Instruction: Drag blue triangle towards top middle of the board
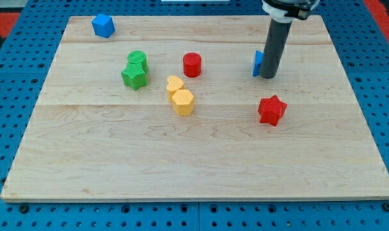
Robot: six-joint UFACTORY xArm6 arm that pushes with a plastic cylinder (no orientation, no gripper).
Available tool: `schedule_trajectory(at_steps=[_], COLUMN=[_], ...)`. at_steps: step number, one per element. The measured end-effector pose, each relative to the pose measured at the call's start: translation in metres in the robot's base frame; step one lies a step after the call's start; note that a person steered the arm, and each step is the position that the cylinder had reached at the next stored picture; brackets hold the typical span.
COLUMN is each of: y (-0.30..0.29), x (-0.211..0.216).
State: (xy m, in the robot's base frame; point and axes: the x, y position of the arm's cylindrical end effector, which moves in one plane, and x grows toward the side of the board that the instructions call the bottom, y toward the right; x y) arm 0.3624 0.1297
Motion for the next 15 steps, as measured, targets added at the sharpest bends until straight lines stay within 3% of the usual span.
schedule_trajectory(at_steps=[2,3,5,6,7,8,9,10,12,13,14,15], y=[-0.021,0.016,-0.07,-0.012,-0.048,-0.12,-0.065,-0.097,-0.202,-0.224,-0.198,-0.133], x=[-0.06,-0.067,-0.092,-0.109,-0.128,-0.127,-0.116,-0.088,-0.104,-0.103,-0.048,-0.066])
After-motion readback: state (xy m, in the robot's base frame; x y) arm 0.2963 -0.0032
